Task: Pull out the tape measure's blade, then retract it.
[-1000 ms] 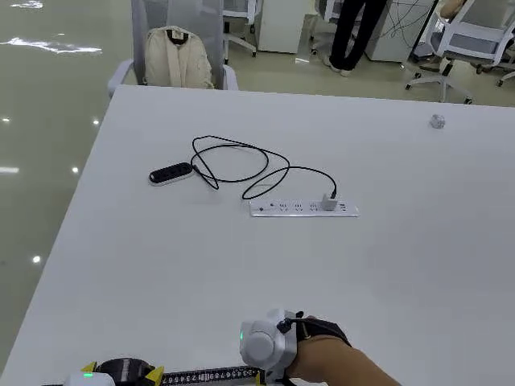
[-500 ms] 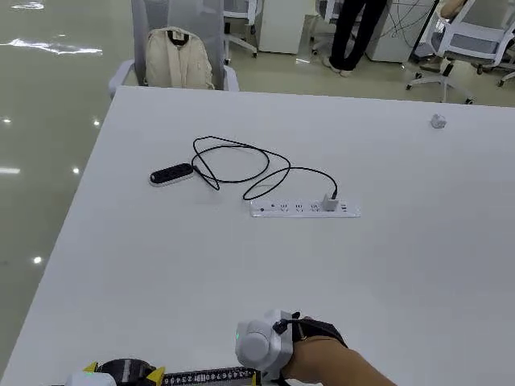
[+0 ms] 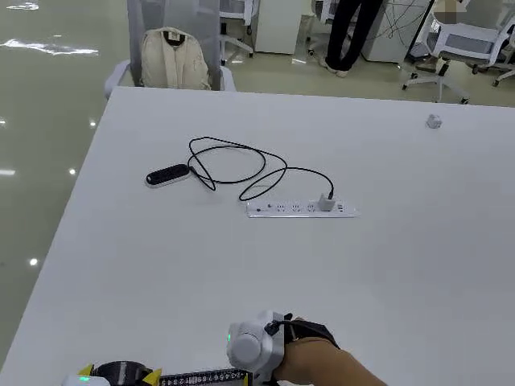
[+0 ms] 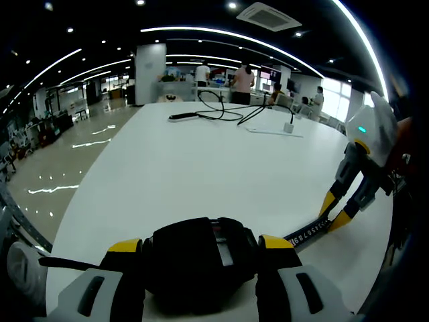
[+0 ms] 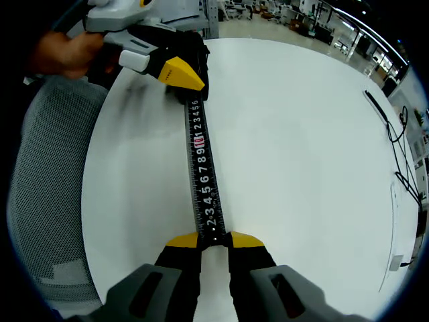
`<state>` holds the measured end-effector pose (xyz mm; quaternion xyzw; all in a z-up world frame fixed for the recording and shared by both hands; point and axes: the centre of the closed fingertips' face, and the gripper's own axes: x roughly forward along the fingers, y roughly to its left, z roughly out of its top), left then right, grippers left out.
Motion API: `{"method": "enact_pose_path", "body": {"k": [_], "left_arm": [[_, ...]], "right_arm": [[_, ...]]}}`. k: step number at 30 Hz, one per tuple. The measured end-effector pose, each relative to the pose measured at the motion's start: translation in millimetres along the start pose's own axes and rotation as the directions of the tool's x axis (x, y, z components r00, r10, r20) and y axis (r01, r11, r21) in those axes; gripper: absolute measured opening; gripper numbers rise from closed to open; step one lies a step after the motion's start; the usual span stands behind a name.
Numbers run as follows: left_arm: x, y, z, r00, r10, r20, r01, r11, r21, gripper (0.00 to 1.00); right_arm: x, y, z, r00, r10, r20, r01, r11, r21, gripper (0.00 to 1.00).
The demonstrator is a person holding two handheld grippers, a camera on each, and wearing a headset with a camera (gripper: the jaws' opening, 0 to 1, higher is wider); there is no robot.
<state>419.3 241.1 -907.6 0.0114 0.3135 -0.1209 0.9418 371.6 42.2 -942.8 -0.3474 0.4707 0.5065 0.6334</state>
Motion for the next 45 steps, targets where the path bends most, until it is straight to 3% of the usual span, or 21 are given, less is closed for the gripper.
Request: {"method": "enact_pose_path", "body": {"k": [45], "left_arm": [[-0.4, -0.6, 0.3, 0.9999, -0.010, -0.004, 0.010, 1.000, 0.000, 0.64]], "right_arm": [[9.4, 6.7, 29.7, 0.9995, 0.018, 0.026, -0.017, 1.000, -0.013, 0.14]]}}
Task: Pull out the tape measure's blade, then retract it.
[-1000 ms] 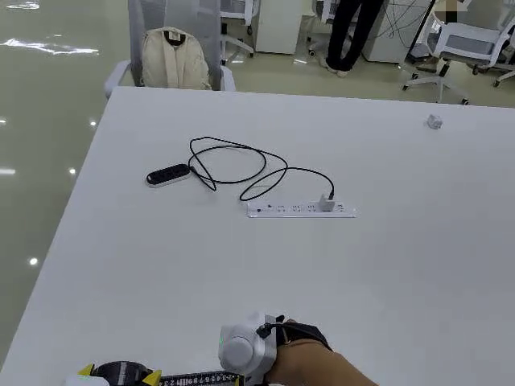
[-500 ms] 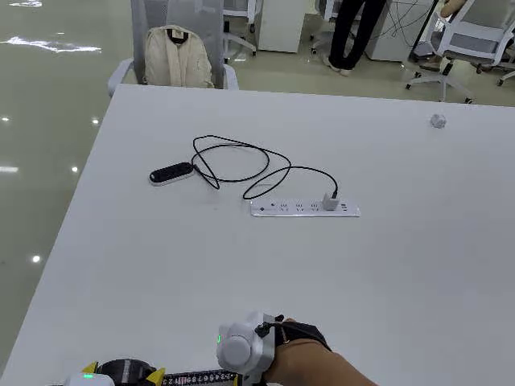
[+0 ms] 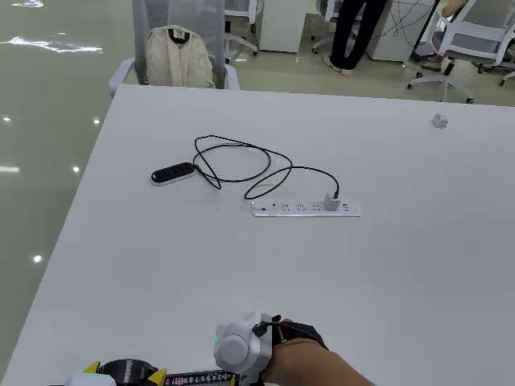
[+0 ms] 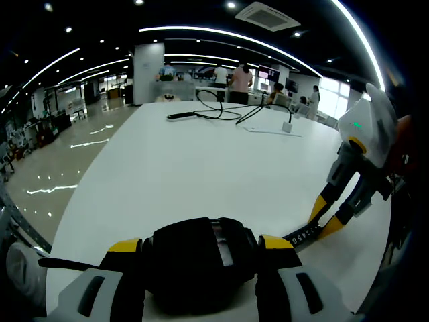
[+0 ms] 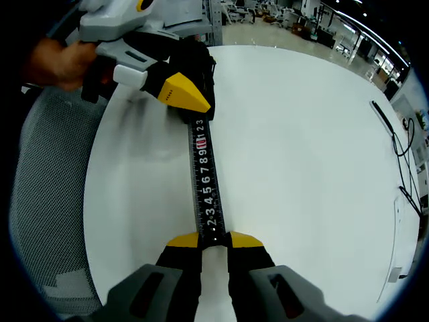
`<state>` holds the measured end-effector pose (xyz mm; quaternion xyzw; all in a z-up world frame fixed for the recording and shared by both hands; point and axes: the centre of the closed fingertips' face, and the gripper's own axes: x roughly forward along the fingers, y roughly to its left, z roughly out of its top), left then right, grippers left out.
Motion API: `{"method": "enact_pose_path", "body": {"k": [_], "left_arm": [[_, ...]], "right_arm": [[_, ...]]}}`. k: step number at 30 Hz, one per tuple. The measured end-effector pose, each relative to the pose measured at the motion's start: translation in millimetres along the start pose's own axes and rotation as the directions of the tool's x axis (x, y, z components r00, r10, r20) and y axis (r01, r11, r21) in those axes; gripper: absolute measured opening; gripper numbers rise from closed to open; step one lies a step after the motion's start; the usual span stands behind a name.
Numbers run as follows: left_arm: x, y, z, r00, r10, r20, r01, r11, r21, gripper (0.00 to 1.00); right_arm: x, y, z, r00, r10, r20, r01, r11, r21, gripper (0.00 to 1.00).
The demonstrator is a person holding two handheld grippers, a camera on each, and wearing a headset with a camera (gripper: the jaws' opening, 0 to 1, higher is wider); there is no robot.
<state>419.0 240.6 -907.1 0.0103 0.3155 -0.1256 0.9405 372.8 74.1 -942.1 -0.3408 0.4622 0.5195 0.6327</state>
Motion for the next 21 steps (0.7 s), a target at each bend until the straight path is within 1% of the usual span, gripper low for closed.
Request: {"method": "enact_pose_path", "body": {"k": [2, 9, 21], "left_arm": [[0.1, 0.0, -0.1, 1.0000, 0.000, -0.001, 0.000, 1.000, 0.000, 0.64], [0.0, -0.1, -0.2, 1.0000, -0.002, -0.001, 0.002, 1.000, 0.000, 0.64], [0.8, 0.5, -0.5, 1.0000, -0.002, -0.001, 0.002, 1.000, -0.001, 0.64]], "right_arm": [[0.3, 0.2, 1.4, 1.0000, 0.001, 0.003, -0.001, 1.000, -0.015, 0.14], [0.9, 0.6, 4.6, 1.0000, 0.001, 0.009, -0.001, 1.000, -0.007, 0.13], [3.2, 0.8, 9.0, 1.0000, 0.001, 0.005, -0.001, 1.000, -0.003, 0.14]]}}
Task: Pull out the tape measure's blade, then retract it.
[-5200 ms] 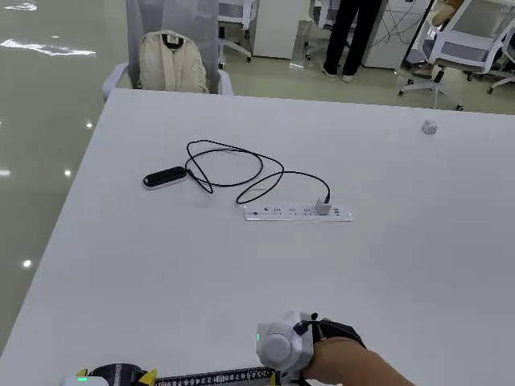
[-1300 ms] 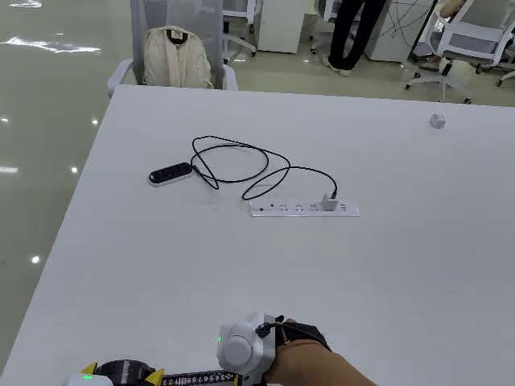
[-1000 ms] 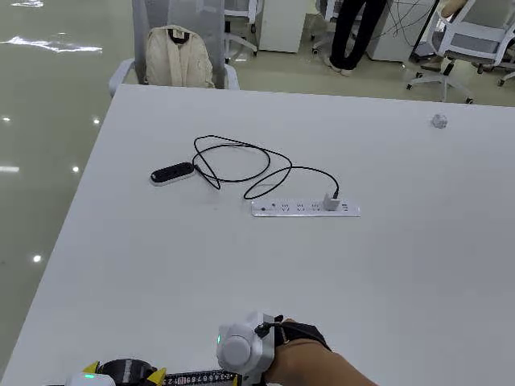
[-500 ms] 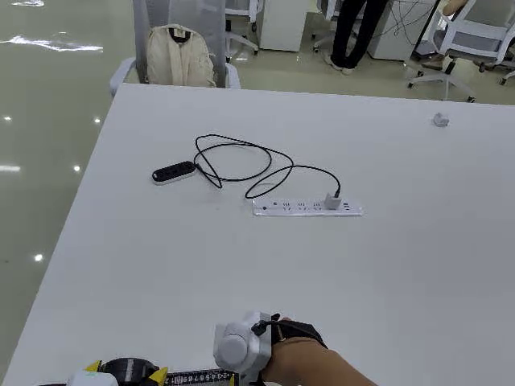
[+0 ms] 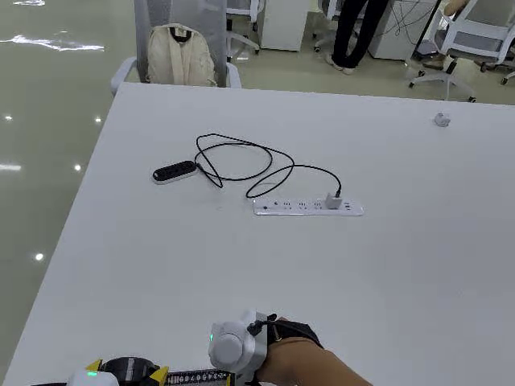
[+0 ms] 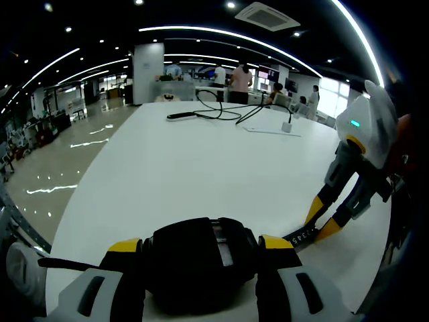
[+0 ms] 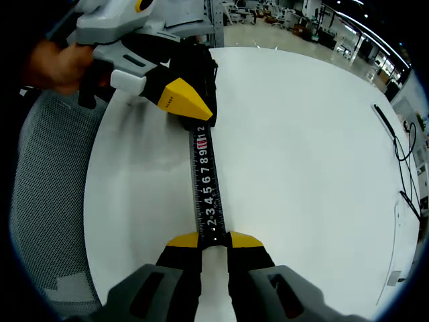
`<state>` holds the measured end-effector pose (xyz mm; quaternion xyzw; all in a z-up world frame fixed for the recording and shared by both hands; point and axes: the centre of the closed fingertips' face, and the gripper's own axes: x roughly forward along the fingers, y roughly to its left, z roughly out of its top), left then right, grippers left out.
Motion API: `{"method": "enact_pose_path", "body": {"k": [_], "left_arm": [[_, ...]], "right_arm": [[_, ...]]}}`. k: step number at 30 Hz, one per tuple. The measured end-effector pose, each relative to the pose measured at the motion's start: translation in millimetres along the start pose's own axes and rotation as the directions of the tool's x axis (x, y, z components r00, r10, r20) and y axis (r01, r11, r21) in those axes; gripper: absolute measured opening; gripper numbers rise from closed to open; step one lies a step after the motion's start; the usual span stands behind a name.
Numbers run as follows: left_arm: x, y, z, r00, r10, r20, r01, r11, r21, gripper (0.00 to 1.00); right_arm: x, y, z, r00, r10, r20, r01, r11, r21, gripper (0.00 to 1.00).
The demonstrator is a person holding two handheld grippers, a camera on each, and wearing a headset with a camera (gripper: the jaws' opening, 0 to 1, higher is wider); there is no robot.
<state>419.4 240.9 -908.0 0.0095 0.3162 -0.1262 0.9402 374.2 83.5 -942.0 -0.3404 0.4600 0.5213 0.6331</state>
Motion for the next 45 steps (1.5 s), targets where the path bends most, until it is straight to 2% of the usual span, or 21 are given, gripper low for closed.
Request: {"method": "enact_pose_path", "body": {"k": [17, 26, 34, 45], "left_arm": [[0.6, 0.8, 0.2, 1.0000, -0.002, -0.003, 0.002, 1.000, -0.001, 0.64], [0.7, 1.2, 0.2, 1.0000, -0.004, -0.003, 0.004, 1.000, -0.001, 0.64], [0.2, 0.5, 0.5, 0.9999, -0.010, 0.003, 0.010, 1.000, 0.002, 0.64], [0.0, -0.3, -0.2, 0.9999, -0.014, -0.009, 0.014, 1.000, -0.001, 0.64]], "right_arm": [[3.6, 1.8, 7.9, 1.0000, -0.001, 0.006, 0.001, 1.000, -0.004, 0.14], [5.8, 2.4, 14.6, 0.9994, -0.010, 0.032, 0.010, 1.000, 0.007, 0.14], [7.6, 3.0, 19.6, 0.9996, -0.009, 0.027, 0.009, 1.000, 0.007, 0.14], [8.8, 4.6, 26.0, 0.9989, -0.011, 0.046, 0.011, 1.000, 0.005, 0.14]]}}
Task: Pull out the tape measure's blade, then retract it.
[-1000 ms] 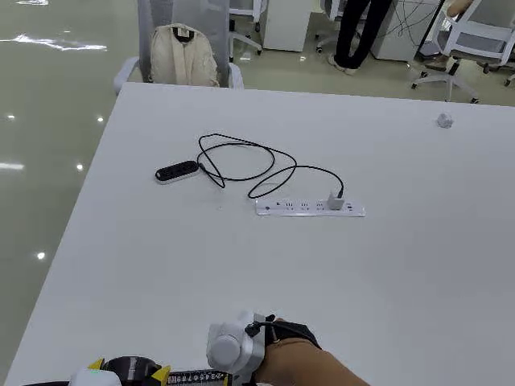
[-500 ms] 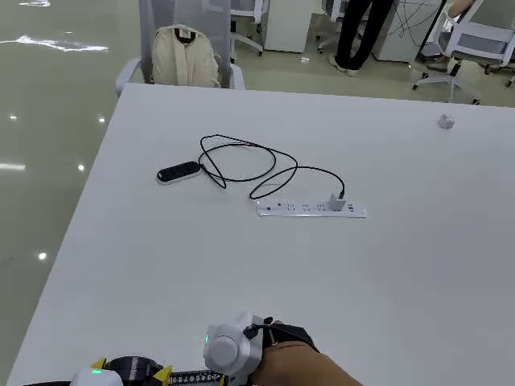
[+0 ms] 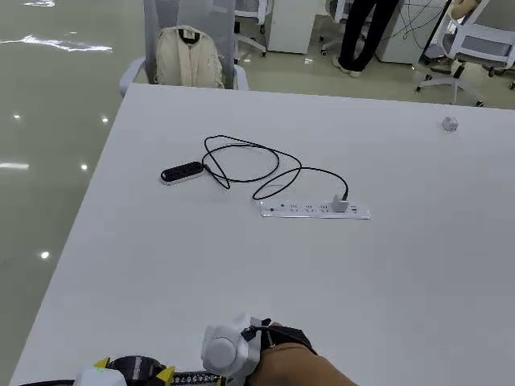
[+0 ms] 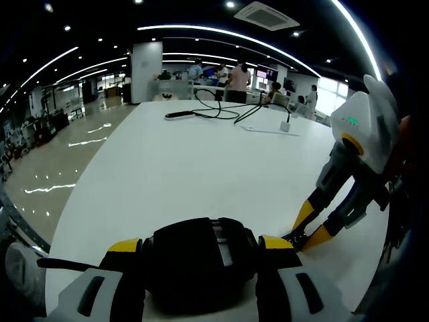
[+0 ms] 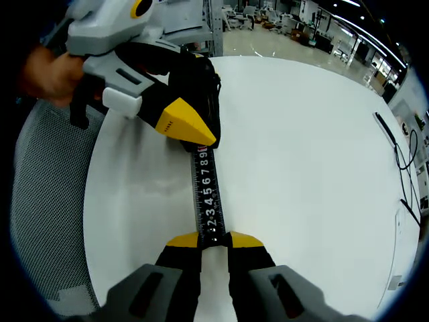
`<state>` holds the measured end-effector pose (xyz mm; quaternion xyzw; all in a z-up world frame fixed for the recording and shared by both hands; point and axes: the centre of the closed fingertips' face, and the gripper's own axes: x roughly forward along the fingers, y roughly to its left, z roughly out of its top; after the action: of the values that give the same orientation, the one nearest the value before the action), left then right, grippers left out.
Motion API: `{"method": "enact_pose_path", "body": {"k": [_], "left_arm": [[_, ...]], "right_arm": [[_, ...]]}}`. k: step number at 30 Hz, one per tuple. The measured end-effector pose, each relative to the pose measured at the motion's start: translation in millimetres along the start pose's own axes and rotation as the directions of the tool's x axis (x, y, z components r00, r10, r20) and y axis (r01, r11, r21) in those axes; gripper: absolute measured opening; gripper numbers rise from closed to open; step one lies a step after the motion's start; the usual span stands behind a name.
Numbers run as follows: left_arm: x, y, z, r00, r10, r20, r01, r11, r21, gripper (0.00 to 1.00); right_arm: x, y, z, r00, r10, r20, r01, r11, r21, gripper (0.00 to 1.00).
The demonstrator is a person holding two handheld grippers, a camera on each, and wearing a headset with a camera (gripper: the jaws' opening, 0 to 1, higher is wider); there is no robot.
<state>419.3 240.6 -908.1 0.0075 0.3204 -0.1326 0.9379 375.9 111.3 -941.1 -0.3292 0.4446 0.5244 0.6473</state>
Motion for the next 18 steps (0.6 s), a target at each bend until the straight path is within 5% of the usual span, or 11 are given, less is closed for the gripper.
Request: {"method": "enact_pose_path", "body": {"k": [18], "left_arm": [[-0.5, 0.3, 0.2, 1.0000, -0.002, 0.006, 0.002, 1.000, -0.004, 0.64]], "right_arm": [[3.9, 1.4, 7.8, 0.9998, 0.004, 0.020, -0.004, 1.000, 0.000, 0.15]]}}
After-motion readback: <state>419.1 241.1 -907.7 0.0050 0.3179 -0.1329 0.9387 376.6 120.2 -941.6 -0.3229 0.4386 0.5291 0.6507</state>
